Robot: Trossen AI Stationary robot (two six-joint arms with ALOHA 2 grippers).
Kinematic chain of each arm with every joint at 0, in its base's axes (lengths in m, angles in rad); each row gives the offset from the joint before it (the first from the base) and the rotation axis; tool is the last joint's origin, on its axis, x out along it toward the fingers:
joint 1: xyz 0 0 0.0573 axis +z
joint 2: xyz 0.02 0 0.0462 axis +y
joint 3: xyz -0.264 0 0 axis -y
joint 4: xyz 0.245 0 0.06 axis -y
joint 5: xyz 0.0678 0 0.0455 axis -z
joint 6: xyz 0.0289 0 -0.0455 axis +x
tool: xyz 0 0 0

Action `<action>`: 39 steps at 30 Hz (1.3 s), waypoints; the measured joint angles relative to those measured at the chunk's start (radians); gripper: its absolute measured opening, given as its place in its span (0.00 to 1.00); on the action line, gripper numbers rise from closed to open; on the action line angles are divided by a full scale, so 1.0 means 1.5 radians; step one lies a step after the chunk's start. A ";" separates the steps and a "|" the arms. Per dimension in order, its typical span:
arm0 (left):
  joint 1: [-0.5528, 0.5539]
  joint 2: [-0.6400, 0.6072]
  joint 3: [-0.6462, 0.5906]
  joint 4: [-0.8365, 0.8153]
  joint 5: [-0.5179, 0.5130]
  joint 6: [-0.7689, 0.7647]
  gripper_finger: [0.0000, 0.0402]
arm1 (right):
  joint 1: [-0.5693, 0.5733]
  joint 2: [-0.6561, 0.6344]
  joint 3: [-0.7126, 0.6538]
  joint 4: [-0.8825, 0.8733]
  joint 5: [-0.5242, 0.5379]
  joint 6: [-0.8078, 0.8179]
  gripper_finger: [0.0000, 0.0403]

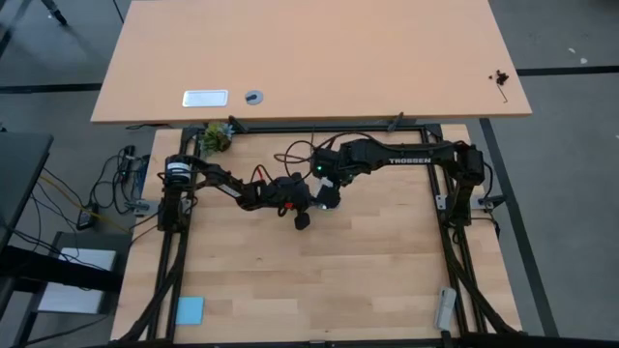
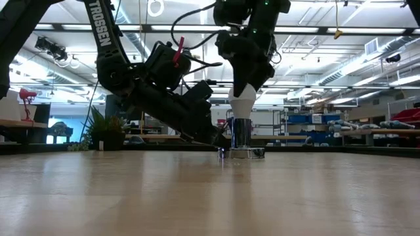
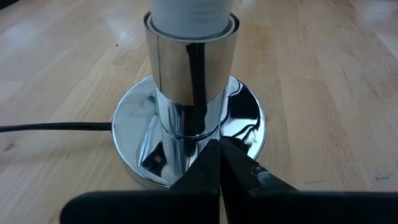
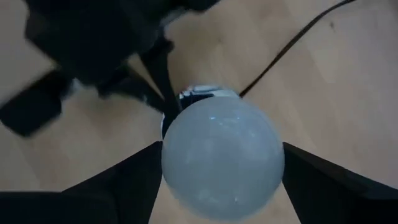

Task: Screw lightbulb
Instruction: Insert the white lightbulb into the silver lamp

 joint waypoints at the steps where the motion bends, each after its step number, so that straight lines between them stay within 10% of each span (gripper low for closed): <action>1: 0.000 0.000 0.000 0.000 0.000 0.000 0.01 | 0.001 0.003 0.005 -0.011 0.000 -0.015 0.79; 16: 0.000 0.000 0.000 0.000 0.000 0.000 0.01 | 0.001 0.008 0.088 -0.036 -0.030 -0.424 0.83; 23: 0.000 0.000 0.000 0.000 0.000 0.000 0.01 | -0.007 0.036 0.087 -0.042 -0.044 -0.449 0.77; 31: 0.000 0.000 0.000 -0.001 0.000 0.000 0.01 | -0.002 0.054 0.088 -0.040 -0.027 -0.381 0.70; 39: 0.000 0.000 0.000 -0.002 0.000 0.000 0.01 | -0.004 0.054 0.088 -0.067 0.013 -0.003 0.71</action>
